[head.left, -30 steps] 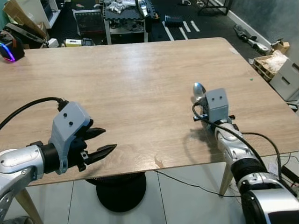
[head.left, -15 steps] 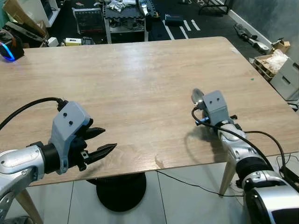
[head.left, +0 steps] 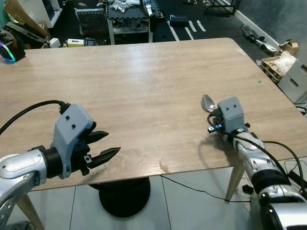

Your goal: Setting the table

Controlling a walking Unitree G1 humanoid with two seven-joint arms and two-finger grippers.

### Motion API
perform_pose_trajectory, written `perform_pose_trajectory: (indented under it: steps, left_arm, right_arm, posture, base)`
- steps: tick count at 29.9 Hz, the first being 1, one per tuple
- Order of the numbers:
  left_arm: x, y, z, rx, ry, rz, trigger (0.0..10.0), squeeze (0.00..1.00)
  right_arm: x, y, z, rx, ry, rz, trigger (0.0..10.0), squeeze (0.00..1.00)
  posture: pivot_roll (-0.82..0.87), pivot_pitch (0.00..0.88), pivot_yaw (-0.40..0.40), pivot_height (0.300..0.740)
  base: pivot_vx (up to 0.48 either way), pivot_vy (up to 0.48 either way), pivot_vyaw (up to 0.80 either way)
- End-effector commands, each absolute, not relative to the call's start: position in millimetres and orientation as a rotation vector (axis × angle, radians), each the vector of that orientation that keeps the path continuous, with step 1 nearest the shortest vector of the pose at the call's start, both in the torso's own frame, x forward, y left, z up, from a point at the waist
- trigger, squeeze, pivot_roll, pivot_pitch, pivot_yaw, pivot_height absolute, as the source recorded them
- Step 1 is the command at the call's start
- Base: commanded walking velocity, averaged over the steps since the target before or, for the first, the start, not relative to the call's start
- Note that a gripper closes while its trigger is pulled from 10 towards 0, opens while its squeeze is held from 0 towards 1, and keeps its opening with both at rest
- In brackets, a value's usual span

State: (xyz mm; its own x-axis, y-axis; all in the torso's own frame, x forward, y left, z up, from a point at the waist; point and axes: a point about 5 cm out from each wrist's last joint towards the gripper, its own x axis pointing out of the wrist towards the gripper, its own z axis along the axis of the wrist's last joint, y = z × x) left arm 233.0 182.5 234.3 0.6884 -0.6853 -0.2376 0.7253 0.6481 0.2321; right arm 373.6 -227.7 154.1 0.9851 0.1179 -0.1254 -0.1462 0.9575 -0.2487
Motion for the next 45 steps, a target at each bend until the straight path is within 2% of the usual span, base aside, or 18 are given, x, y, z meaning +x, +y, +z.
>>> perform_pose_trajectory:
  steps: [1,2,5,21,22,23,24,30,31,38,42,45]
  left_arm:
    - [233.0,180.1,232.1,0.32,0.135,-0.82,10.0,0.0]
    - [233.9,179.9,231.7,0.324,0.135,-0.821,10.0,0.0]
    - [234.3,179.9,231.6,0.325,0.135,-0.821,10.0,0.0]
    - [240.5,176.2,231.7,0.329,0.12,-0.836,10.0,0.0]
    - [240.4,176.0,231.4,0.328,0.12,-0.836,10.0,0.0]
    - [240.4,175.9,231.2,0.328,0.12,-0.836,10.0,0.0]
    - [240.4,175.9,231.0,0.328,0.12,-0.835,10.0,0.0]
    - [241.7,176.2,231.0,0.33,0.118,-0.834,10.0,0.0]
    - [241.9,176.2,230.9,0.33,0.117,-0.834,10.0,0.0]
    - [242.7,175.3,230.2,0.327,0.113,-0.836,10.0,0.0]
    - [244.3,172.4,228.6,0.318,0.106,-0.842,10.0,0.0]
    - [245.5,170.7,228.1,0.312,0.102,-0.847,10.0,0.0]
  right_arm:
    - [359.8,-224.9,123.5,-0.154,0.237,0.16,10.0,0.0]
    - [351.3,-215.8,120.3,-0.077,0.244,0.184,10.0,0.0]
    - [348.0,-212.9,119.3,-0.056,0.249,0.192,10.0,0.0]
    - [328.9,-203.8,111.0,-0.101,0.257,0.199,10.0,0.0]
    - [328.8,-203.1,111.3,-0.097,0.255,0.198,10.0,0.77]
    - [328.7,-202.4,111.7,-0.094,0.253,0.197,10.0,0.77]
    - [328.8,-201.3,112.7,-0.09,0.248,0.197,10.0,1.0]
    - [333.3,-202.4,120.4,-0.058,0.209,0.178,10.0,1.0]
    - [333.5,-203.2,122.8,-0.047,0.203,0.172,10.0,0.0]
    - [334.1,-210.7,142.0,0.053,0.118,0.143,10.0,0.0]
    - [326.2,-217.0,177.0,0.34,-0.102,0.194,10.0,0.0]
    - [319.1,-217.4,189.6,0.403,-0.182,0.219,10.0,0.0]
  posture:
    - [0.18,0.136,0.093,0.74]
    - [0.18,0.135,0.095,0.74]
    - [0.18,0.135,0.095,0.74]
    - [0.16,0.117,0.104,0.74]
    - [0.17,0.116,0.104,0.74]
    - [0.17,0.115,0.105,0.74]
    - [0.17,0.115,0.105,0.74]
    - [0.17,0.111,0.105,0.74]
    - [0.17,0.11,0.104,0.74]
    - [0.16,0.104,0.102,0.74]
    - [0.14,0.094,0.103,0.74]
    - [0.13,0.089,0.106,0.74]
  base:
    - [0.0,0.0,0.0]
    - [0.0,0.0,0.0]
    - [0.0,0.0,0.0]
    - [0.0,0.0,0.0]
    - [0.0,0.0,0.0]
    - [0.0,0.0,0.0]
    - [0.0,0.0,0.0]
    - [0.0,0.0,0.0]
    - [0.0,0.0,0.0]
    - [0.0,0.0,0.0]
    - [0.0,0.0,0.0]
    - [0.0,0.0,0.0]
